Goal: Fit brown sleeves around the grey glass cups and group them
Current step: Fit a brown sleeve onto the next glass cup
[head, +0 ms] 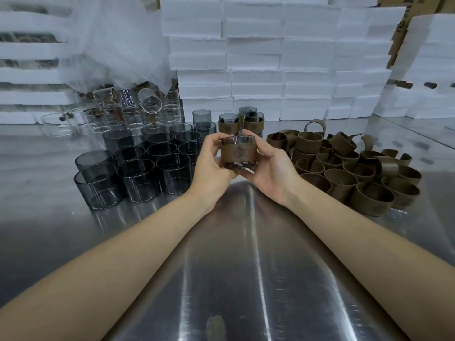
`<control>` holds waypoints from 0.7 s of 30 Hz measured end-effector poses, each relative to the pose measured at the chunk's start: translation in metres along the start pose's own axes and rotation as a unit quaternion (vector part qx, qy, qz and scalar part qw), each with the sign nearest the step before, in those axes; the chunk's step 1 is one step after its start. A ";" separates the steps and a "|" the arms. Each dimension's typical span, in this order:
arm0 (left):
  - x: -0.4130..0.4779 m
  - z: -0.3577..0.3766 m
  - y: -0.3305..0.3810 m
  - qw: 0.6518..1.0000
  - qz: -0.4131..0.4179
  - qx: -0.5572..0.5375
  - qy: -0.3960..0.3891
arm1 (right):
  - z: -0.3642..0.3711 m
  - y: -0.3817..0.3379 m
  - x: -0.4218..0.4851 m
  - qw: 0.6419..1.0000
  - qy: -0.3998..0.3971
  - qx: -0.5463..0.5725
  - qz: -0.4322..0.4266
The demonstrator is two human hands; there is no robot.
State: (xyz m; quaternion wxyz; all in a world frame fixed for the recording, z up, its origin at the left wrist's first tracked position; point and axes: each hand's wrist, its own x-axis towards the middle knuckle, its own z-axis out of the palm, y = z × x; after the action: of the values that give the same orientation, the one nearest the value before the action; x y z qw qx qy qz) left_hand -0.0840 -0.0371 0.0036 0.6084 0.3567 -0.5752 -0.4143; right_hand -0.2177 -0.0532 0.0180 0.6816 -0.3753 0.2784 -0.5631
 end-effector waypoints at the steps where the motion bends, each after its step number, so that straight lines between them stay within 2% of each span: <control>1: 0.000 0.000 0.000 1.000 -0.002 0.001 0.001 | 0.001 0.000 0.000 1.000 0.004 0.005 0.001; 6: -0.002 0.001 0.002 1.000 -0.007 0.007 0.012 | 0.001 0.000 -0.002 0.999 0.017 0.030 0.007; 14: -0.004 0.002 0.006 0.999 -0.002 0.019 0.027 | 0.002 0.001 -0.003 1.000 0.012 -0.016 -0.016; 17: -0.003 0.002 0.005 0.999 -0.009 0.034 0.032 | 0.002 0.002 -0.003 0.989 -0.021 -0.132 -0.057; 19: -0.002 0.001 0.004 0.999 -0.027 0.033 0.033 | 0.003 0.005 -0.003 0.963 -0.041 -0.253 -0.084; 21: -0.001 0.000 0.002 0.998 -0.046 0.038 0.031 | 0.002 0.008 -0.002 0.939 -0.024 -0.324 -0.110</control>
State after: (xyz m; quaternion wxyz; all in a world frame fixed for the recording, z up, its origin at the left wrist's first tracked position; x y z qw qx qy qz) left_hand -0.0842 -0.0353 0.0046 0.5920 0.4183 -0.5546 -0.4086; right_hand -0.2116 -0.0500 0.0122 0.4633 -0.6174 0.3863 -0.5048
